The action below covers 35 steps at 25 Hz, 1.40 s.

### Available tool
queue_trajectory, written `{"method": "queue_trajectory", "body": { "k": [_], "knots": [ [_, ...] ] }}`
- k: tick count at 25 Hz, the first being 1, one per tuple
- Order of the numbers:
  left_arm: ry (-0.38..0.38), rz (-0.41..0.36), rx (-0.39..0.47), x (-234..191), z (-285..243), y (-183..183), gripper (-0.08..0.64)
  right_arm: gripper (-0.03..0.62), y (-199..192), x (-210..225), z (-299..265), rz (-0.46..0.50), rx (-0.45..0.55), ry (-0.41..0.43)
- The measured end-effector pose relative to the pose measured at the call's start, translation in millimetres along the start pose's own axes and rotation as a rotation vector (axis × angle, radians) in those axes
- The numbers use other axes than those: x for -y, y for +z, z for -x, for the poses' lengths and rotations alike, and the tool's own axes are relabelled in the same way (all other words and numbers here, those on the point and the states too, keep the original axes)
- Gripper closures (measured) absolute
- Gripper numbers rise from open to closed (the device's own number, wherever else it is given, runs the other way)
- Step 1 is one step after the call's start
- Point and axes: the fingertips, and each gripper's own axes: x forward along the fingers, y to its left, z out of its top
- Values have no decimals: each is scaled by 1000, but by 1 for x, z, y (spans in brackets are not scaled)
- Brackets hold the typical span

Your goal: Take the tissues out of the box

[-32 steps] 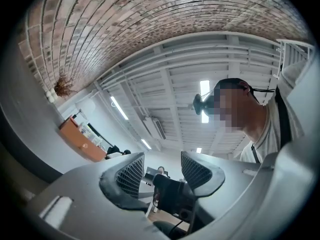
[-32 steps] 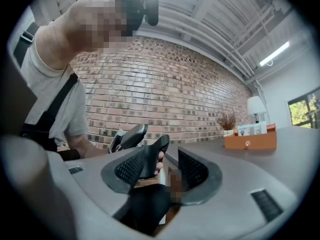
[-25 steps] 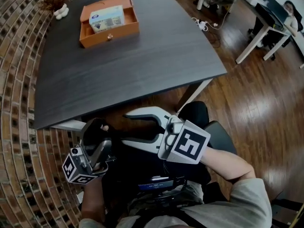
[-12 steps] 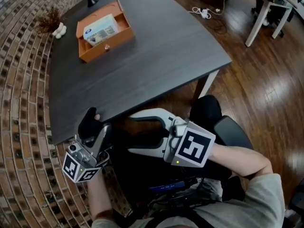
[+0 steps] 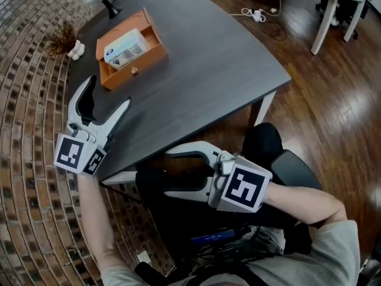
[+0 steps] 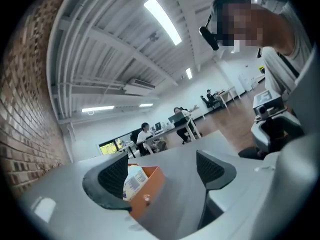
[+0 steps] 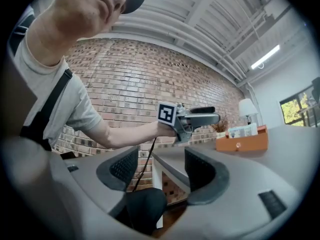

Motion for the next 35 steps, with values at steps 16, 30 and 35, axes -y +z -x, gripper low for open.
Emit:
{"method": "queue_trajectory", "body": {
  "k": [16, 30, 35],
  "knots": [
    [-136, -241, -622, -146, -120, -114, 146, 287, -3, 6, 3, 4, -19, -11],
    [-358, -376, -918, -123, -150, -168, 125, 287, -3, 12, 4, -13, -10, -21],
    [-311, -387, -918, -125, -149, -168, 135, 287, -3, 13, 5, -14, -8, -23]
  ]
}}
